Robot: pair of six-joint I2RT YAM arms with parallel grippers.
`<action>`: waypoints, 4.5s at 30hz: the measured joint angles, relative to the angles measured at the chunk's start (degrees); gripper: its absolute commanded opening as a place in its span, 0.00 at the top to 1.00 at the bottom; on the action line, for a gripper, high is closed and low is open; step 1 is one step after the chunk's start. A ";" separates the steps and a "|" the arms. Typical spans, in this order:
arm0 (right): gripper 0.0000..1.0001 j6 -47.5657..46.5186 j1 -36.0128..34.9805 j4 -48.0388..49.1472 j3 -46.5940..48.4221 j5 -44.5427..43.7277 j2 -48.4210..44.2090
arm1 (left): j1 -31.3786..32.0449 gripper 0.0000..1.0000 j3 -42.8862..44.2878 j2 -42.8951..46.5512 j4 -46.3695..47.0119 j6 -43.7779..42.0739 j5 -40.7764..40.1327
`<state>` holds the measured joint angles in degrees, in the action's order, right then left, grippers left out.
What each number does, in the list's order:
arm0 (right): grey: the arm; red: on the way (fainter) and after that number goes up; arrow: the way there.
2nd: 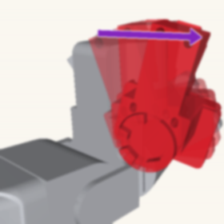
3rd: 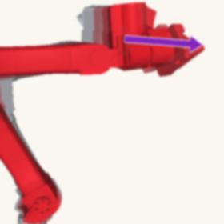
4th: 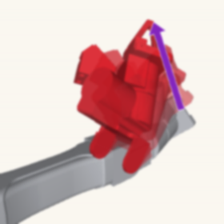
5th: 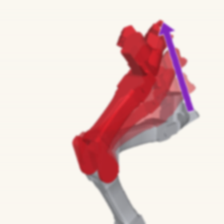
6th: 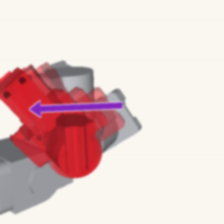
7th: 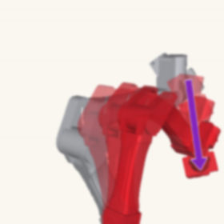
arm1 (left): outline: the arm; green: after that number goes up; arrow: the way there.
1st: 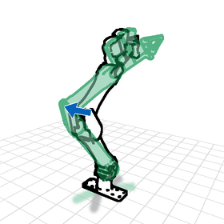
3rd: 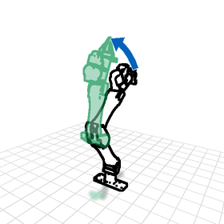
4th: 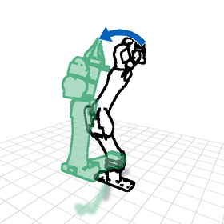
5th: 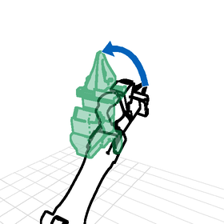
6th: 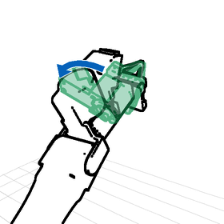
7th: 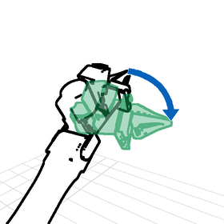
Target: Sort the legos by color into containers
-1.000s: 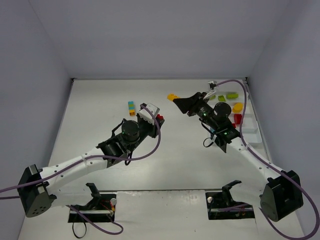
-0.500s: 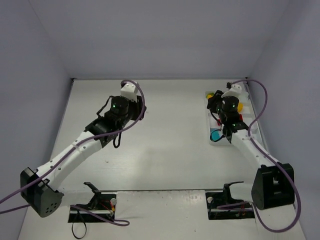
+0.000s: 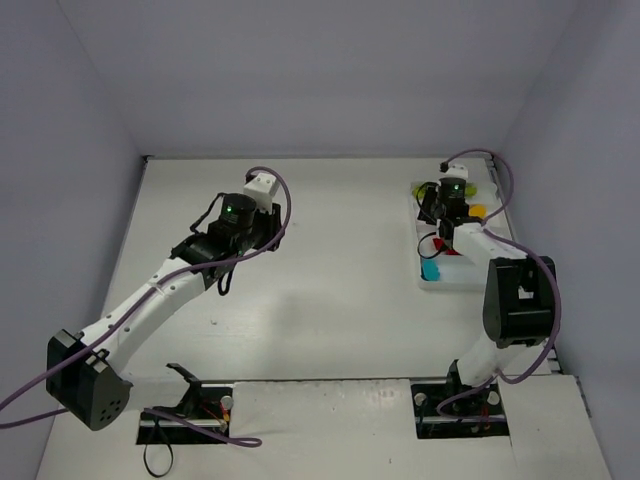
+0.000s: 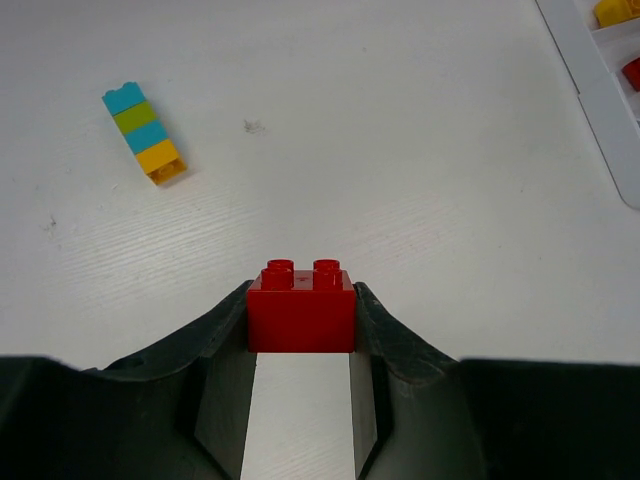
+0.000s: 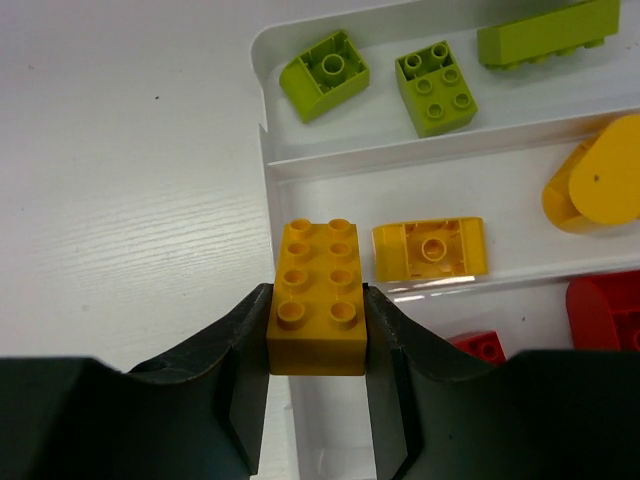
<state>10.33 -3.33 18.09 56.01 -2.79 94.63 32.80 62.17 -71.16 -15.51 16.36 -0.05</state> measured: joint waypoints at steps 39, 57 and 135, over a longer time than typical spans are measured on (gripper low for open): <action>0.42 -7.19 9.66 -8.50 13.00 15.43 14.01 | 0.02 0.94 0.00 -2.69 -1.01 -2.01 3.45; 0.42 4.20 -9.31 -4.55 5.66 39.69 -15.37 | 0.24 0.91 -11.15 11.10 12.35 -20.28 20.11; 0.97 7.98 12.52 -8.37 -6.10 3.43 -3.08 | -1.22 0.16 1.90 -0.61 -1.57 -5.29 -0.68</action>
<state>18.31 9.19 9.72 49.91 0.64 91.55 31.57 64.07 -71.77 -17.08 11.07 -0.73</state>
